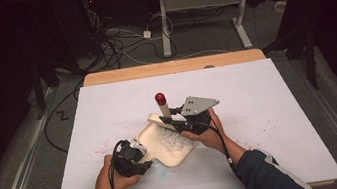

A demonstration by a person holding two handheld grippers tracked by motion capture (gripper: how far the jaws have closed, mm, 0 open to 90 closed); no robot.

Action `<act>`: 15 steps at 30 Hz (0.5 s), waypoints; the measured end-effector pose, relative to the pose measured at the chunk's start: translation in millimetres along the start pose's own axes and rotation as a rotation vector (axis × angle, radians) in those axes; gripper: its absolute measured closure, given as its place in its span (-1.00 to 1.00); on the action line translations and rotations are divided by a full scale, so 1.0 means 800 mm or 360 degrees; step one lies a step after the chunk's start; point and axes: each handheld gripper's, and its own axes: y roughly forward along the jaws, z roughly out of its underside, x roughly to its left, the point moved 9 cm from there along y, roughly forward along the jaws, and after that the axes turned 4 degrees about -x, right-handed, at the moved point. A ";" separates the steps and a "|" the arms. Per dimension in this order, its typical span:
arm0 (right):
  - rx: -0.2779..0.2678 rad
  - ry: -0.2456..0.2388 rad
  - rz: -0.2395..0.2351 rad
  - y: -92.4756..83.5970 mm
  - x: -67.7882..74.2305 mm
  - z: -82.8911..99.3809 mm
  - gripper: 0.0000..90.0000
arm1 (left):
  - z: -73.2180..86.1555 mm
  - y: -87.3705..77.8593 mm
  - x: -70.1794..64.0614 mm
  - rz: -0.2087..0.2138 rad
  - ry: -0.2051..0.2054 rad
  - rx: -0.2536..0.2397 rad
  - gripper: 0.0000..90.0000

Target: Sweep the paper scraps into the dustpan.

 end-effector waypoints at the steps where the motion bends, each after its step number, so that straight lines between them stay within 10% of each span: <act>1: -0.0007 -0.0002 0.0001 0.000 0.002 -0.003 0.58 | 0.000 0.000 0.000 0.0004 0.0001 0.0004 0.41; 15: -0.0098 0.0013 0.0108 -0.028 -0.014 -0.039 0.58 | 0.002 0.000 0.000 -0.0009 0.0024 -0.0009 0.41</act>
